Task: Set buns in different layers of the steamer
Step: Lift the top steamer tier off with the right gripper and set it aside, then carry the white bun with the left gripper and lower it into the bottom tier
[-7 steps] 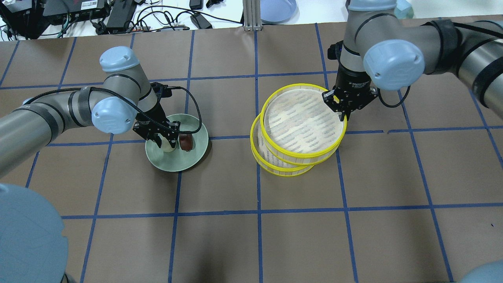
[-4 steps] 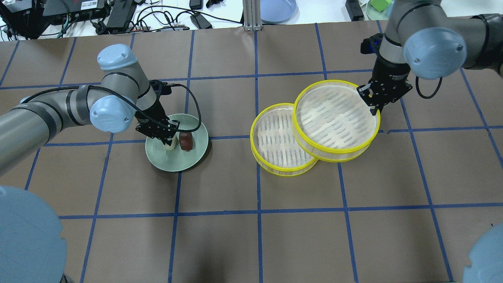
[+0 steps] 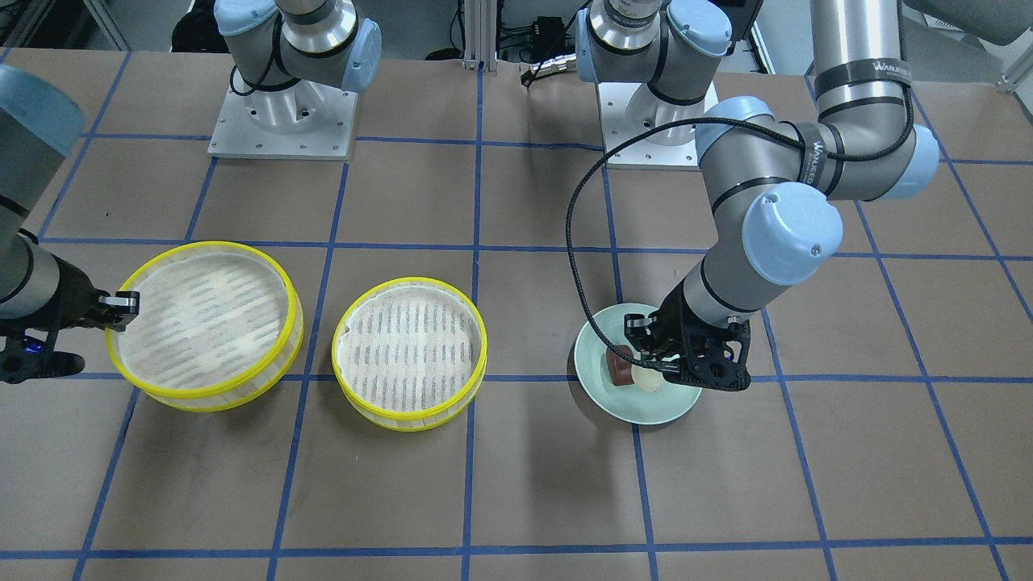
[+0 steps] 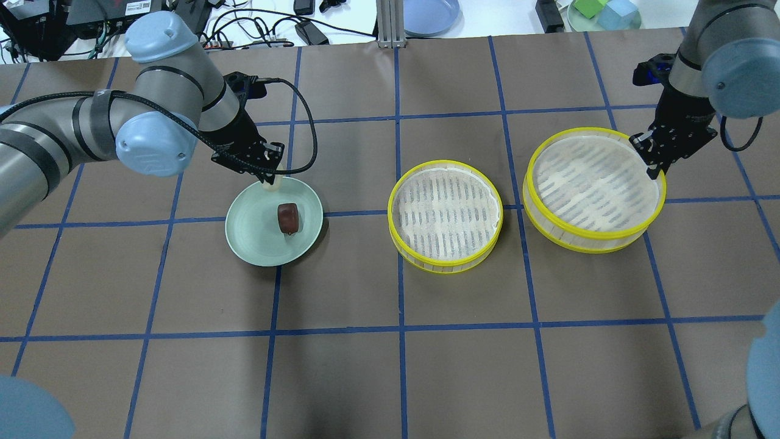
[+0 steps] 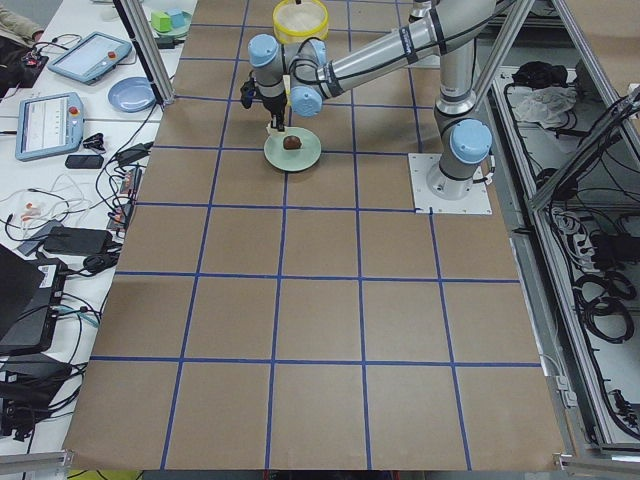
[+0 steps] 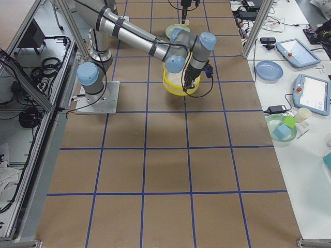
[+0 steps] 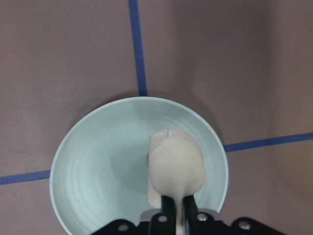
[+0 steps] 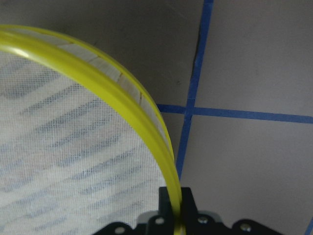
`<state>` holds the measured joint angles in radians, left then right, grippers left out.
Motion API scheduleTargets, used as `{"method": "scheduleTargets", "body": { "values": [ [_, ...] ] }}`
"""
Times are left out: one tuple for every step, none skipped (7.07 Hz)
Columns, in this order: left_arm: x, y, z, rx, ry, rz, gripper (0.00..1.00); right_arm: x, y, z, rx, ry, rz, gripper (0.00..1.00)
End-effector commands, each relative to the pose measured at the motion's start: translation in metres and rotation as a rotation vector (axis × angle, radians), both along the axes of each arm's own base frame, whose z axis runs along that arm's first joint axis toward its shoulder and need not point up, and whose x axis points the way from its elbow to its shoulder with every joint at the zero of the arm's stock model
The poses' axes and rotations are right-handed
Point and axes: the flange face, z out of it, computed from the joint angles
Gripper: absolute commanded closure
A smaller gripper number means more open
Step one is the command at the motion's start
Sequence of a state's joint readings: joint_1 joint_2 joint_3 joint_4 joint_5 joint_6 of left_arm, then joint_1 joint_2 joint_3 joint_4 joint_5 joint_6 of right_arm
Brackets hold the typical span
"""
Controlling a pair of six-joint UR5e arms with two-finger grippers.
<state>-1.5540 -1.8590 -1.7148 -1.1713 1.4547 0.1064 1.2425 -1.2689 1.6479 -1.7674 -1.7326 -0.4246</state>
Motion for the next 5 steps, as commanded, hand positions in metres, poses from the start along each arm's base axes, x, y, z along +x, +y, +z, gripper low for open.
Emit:
{"method": "scheduleTargets", "body": {
  "values": [
    [-0.073,0.016,0.019,-0.052,0.011,0.062,1.0,-0.017,0.0,-0.005,0.002,-0.005,0.004,1.0],
    [-0.126,0.031,0.014,-0.067,0.022,0.113,1.0,-0.017,0.001,-0.005,0.002,-0.006,0.004,1.0],
    [-0.172,0.045,0.008,-0.093,0.044,0.172,1.0,-0.016,0.001,-0.006,0.005,-0.007,0.004,1.0],
    [-0.202,0.055,-0.005,-0.09,0.049,0.191,1.0,-0.016,0.002,-0.007,0.006,-0.009,0.002,1.0],
    [-0.229,0.066,-0.021,-0.079,0.053,0.215,1.0,-0.016,0.002,-0.007,0.005,-0.01,0.002,1.0]
  ]
}}
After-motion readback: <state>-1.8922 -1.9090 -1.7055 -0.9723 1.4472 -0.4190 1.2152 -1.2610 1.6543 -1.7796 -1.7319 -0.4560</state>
